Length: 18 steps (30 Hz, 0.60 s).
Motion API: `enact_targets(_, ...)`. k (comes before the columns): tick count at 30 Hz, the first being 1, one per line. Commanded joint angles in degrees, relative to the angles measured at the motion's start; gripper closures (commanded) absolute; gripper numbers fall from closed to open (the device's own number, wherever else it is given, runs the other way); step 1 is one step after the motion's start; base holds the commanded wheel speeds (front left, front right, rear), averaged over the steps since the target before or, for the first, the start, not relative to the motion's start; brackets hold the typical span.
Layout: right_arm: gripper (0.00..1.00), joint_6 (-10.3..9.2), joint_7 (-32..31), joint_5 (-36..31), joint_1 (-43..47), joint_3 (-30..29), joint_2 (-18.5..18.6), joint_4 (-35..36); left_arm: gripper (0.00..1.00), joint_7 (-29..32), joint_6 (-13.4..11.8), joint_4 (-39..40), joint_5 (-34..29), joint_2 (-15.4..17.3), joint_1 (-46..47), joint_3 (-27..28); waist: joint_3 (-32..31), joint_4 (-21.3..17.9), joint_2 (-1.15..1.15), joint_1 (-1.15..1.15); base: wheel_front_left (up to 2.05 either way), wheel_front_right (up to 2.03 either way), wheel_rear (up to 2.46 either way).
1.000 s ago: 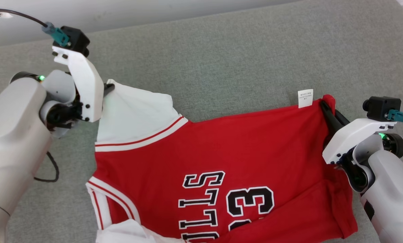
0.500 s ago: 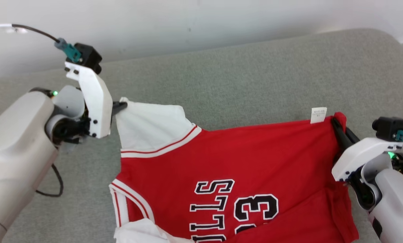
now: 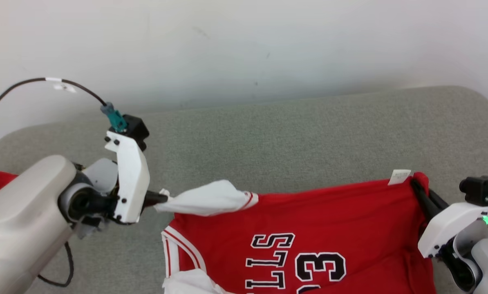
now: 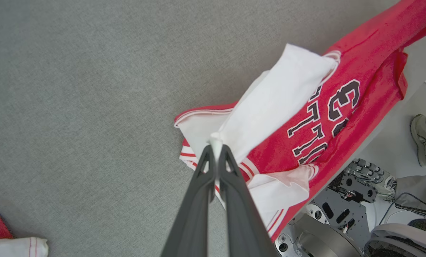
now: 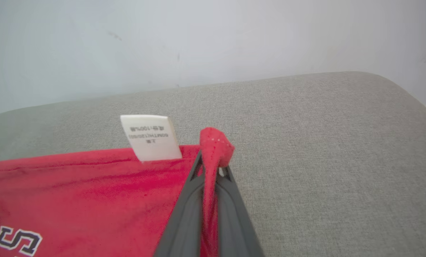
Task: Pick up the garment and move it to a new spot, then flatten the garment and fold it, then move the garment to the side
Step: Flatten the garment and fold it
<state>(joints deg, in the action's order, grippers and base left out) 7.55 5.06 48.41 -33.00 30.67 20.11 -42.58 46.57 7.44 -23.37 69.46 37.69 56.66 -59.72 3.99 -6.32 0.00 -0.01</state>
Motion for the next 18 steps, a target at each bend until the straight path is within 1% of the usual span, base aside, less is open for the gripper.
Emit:
enact_targets(1,1.0,-0.14,-0.9,0.5,1.9,1.3,1.4,1.1,1.0,1.4,-0.6,1.9,1.6,1.2,-1.9,-0.1,-1.4,0.7,0.0,0.01,0.0,0.0,0.0)
enact_targets(10,1.0,-0.14,-4.1,2.1,5.2,5.6,6.4,4.3,1.0,9.5,-4.2,12.1,7.6,5.3,-7.5,-1.9,-2.7,1.1,0.0,0.01,0.0,0.0,0.0)
enact_targets(11,1.0,-0.14,-4.1,2.1,5.2,5.6,6.4,4.3,1.0,9.5,-4.2,12.1,7.6,5.3,-7.5,-1.9,-2.7,1.1,0.0,0.01,0.0,0.0,0.0)
enact_targets(15,1.0,-0.14,-5.7,2.8,5.8,7.5,8.2,5.3,1.0,12.5,-5.9,16.8,9.5,7.6,-8.7,-2.4,-2.5,1.1,0.0,0.01,0.0,0.0,0.0)
enact_targets(18,1.0,-0.14,-6.6,3.3,6.1,9.2,9.2,6.1,1.0,13.6,-6.9,19.4,10.4,8.4,-9.7,-2.6,-2.1,0.9,0.0,0.01,0.0,0.0,0.0)
